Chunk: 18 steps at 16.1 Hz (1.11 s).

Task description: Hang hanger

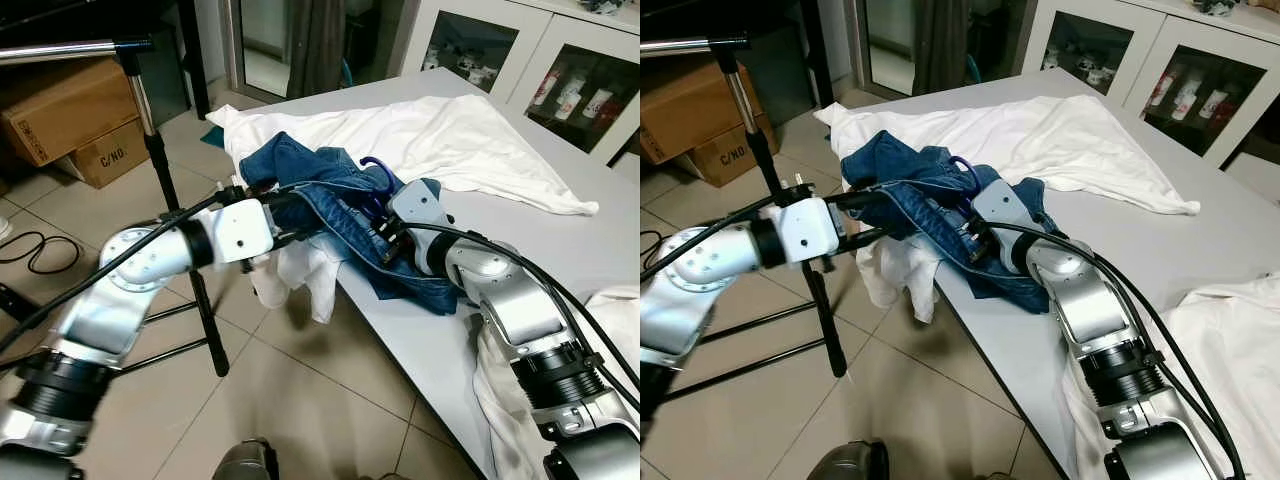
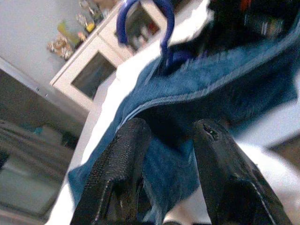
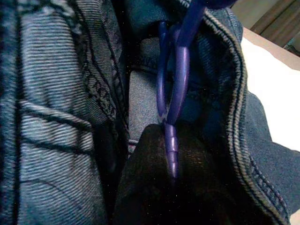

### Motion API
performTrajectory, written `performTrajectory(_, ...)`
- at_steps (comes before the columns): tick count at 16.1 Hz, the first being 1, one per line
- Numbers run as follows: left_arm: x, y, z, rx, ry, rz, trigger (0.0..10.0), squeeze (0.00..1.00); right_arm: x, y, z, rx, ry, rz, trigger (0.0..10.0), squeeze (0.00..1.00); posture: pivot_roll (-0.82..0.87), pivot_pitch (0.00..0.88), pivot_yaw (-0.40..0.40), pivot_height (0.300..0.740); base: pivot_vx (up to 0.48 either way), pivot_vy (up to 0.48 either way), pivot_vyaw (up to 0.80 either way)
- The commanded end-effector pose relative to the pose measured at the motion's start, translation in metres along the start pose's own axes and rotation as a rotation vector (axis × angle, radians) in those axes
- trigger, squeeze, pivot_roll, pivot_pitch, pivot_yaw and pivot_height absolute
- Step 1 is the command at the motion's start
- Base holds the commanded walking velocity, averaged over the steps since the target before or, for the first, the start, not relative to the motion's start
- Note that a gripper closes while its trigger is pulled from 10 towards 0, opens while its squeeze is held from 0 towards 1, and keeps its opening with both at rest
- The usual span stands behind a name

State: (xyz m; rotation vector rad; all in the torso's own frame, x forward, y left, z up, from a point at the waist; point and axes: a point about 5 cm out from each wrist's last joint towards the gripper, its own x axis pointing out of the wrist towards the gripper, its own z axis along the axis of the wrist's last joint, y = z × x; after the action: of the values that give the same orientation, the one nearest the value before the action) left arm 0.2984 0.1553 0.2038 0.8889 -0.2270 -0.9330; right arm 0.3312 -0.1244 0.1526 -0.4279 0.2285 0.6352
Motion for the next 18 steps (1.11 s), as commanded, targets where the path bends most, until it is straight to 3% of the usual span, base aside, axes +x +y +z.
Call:
performTrajectory(1, -0.004, 0.006, 0.001, 0.042, 0.027, 0.011, 10.0, 0.00, -0.003, -0.004, -0.013, 0.013, 0.057, -0.026, 10.0, 0.00, 0.11, 0.043, -0.074, 0.740, 0.000, 0.000, 0.00)
performTrajectory(4, -0.017, 0.017, -0.006, 0.070, 0.090, 0.049, 10.0, 0.00, -0.003, -0.004, -0.014, 0.015, 0.057, -0.029, 10.0, 0.00, 0.11, 0.041, -0.073, 0.740, 0.000, 0.000, 0.00)
performTrajectory(7, -0.025, 0.031, -0.001, 0.057, 0.063, 0.122, 10.0, 0.00, -0.003, -0.005, -0.015, 0.014, 0.060, -0.031, 10.0, 0.00, 0.11, 0.041, -0.075, 0.740, 0.000, 0.000, 0.00)
performTrajectory(8, -0.027, 0.030, -0.002, 0.029, 0.065, 0.111, 10.0, 0.63, -0.003, -0.005, -0.014, 0.014, 0.060, -0.030, 10.0, 0.00, 0.11, 0.041, -0.075, 0.740, 0.000, 0.000, 0.00)
performTrajectory(9, -0.028, 0.027, -0.004, -0.036, 0.043, 0.111, 10.0, 1.00, -0.003, -0.005, -0.014, 0.011, 0.054, -0.029, 10.0, 0.00, 0.11, 0.041, -0.075, 0.740, 0.000, 0.000, 0.00)
performTrajectory(11, -0.031, 0.027, -0.010, -0.060, 0.046, 0.142, 10.0, 1.00, -0.003, -0.005, -0.013, 0.008, 0.044, -0.026, 10.0, 0.00, 0.11, 0.040, -0.078, 0.740, 0.000, 0.000, 0.00)
performTrajectory(12, -0.039, 0.025, -0.028, -0.085, 0.111, 0.153, 10.0, 0.00, -0.004, -0.002, -0.010, -0.002, 0.006, -0.005, 10.0, 0.00, 0.11, 0.039, -0.079, 0.740, 0.000, 0.000, 0.00)
performTrajectory(14, -0.052, 0.020, -0.049, -0.081, 0.219, 0.137, 10.0, 0.00, -0.005, 0.002, -0.008, -0.017, -0.033, 0.028, 10.0, 0.00, 0.10, 0.039, -0.079, 0.740, 0.000, 0.000, 0.00)
performTrajectory(15, -0.069, 0.017, -0.064, -0.054, 0.325, 0.113, 10.0, 0.00, -0.008, 0.006, -0.006, -0.036, -0.063, 0.068, 10.0, 0.00, 0.10, 0.039, -0.079, 0.740, 0.000, 0.000, 0.00)
performTrajectory(18, -0.092, 0.026, -0.071, 0.005, 0.413, 0.118, 10.0, 0.00, -0.013, 0.005, -0.003, -0.079, -0.098, 0.115, 10.0, 0.00, 0.11, 0.043, -0.090, 0.740, 0.000, 0.000, 0.00)
